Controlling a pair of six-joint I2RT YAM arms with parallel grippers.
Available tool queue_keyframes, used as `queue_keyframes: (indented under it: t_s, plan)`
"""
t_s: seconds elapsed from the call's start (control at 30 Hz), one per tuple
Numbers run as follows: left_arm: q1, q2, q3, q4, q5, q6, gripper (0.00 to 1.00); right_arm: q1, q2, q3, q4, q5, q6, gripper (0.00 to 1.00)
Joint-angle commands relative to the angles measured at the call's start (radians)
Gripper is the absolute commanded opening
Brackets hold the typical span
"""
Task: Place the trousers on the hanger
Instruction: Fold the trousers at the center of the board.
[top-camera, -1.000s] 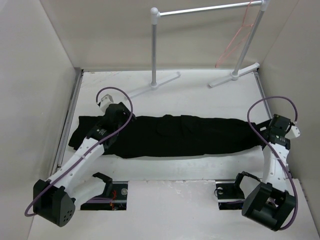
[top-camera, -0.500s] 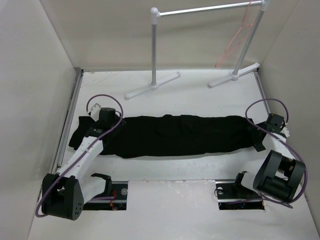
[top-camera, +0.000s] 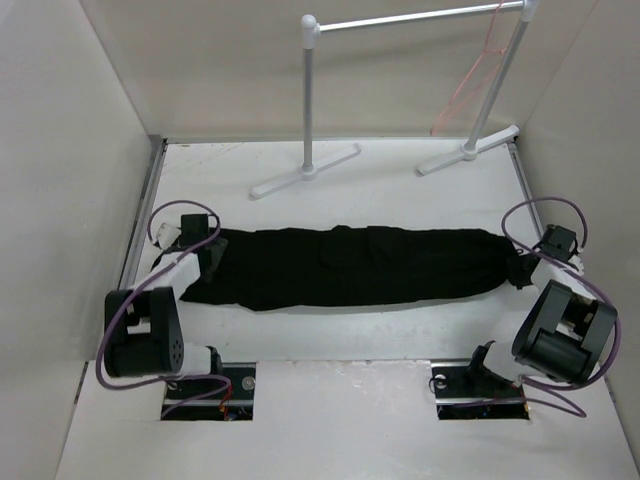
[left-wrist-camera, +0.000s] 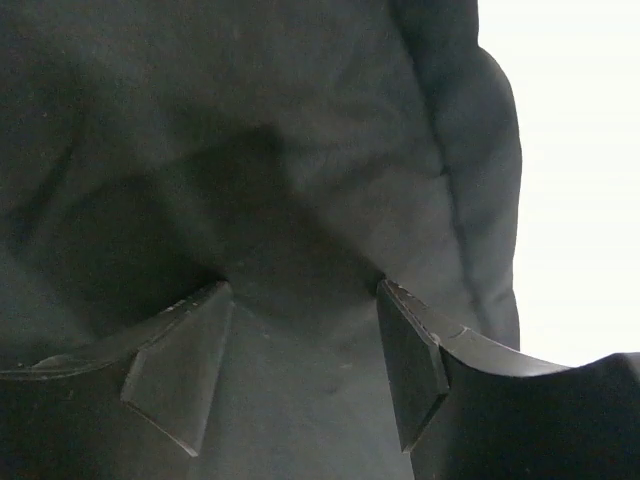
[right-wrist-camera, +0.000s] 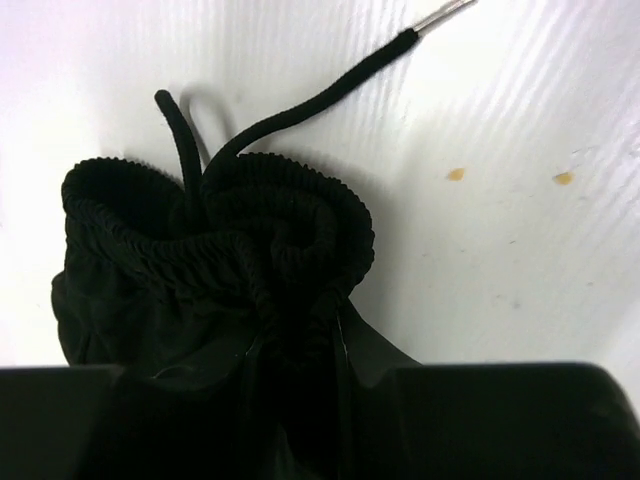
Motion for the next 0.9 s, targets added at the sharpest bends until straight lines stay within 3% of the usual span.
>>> queue_keyframes:
  t_s: [0.0,0.27,0.4,0.5,0.67,0.87]
  plan:
    - [0.009,0.159,0.051,0.086,0.048,-0.04,0.59,-0.052,-0.031,0.03,0.044,0.039,-0.002,0.13]
    - [-0.189,0.305,0.272,0.05,-0.001,-0.046,0.63,-0.092,-0.188,0.149,-0.022,0.095,0.016,0.11]
    - [-0.197,0.189,0.234,-0.01,-0.004,-0.034,0.72,-0.084,-0.292,0.252,-0.104,0.118,-0.005,0.12]
    - [-0.134,0.046,0.191,-0.082,-0.006,0.015,0.79,-0.05,-0.373,0.319,-0.151,0.117,-0.037,0.12]
    - [-0.054,-0.183,0.218,-0.191,-0.001,0.15,0.82,0.147,-0.473,0.372,-0.214,0.128,-0.109,0.12]
    - [-0.041,-0.336,0.277,-0.293,0.025,0.195,0.82,0.472,-0.556,0.404,-0.305,0.223,-0.12,0.12]
